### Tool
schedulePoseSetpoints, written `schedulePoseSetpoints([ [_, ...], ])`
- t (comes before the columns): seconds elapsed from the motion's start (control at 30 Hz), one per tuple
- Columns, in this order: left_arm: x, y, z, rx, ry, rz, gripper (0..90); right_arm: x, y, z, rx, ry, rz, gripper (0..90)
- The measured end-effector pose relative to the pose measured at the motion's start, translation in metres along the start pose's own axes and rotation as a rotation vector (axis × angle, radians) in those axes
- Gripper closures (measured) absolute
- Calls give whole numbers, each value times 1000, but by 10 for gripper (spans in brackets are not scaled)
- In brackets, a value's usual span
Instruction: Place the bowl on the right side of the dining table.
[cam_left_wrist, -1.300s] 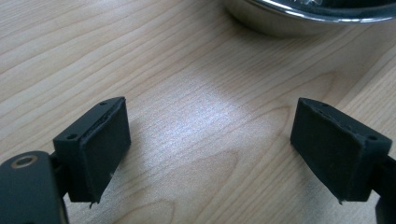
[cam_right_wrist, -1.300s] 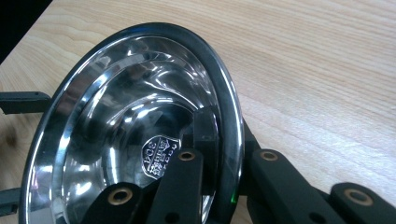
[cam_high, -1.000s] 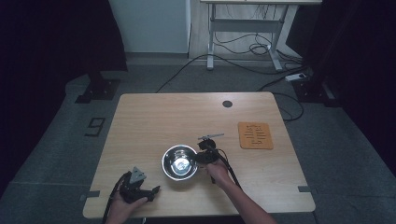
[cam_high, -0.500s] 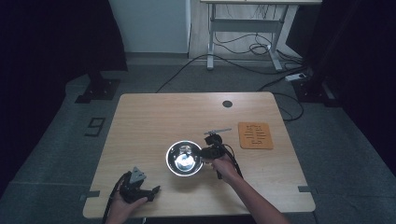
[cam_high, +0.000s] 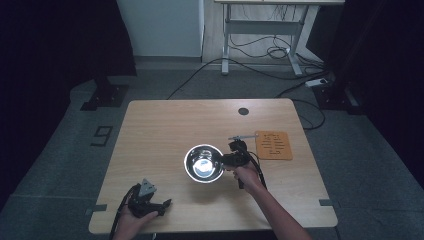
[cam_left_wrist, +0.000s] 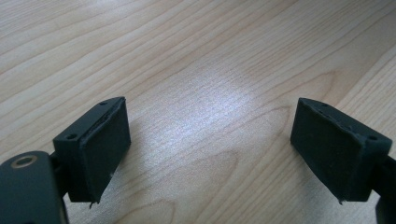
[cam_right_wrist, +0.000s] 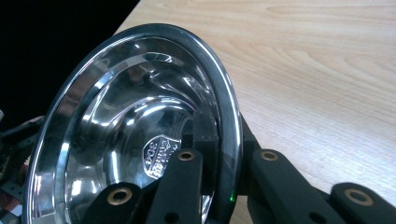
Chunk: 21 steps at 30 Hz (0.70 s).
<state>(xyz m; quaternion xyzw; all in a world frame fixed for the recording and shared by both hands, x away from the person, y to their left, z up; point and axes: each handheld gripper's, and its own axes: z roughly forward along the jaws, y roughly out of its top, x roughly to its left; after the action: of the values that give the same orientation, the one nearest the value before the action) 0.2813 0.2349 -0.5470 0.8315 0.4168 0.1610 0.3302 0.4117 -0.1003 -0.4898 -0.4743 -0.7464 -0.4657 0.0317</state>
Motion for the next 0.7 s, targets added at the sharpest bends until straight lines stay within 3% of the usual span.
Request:
schedulePoseSetpoints([
  [0.7,0,0,0,0,0,0,116,-27,-8,-31,-75,20,43,858],
])
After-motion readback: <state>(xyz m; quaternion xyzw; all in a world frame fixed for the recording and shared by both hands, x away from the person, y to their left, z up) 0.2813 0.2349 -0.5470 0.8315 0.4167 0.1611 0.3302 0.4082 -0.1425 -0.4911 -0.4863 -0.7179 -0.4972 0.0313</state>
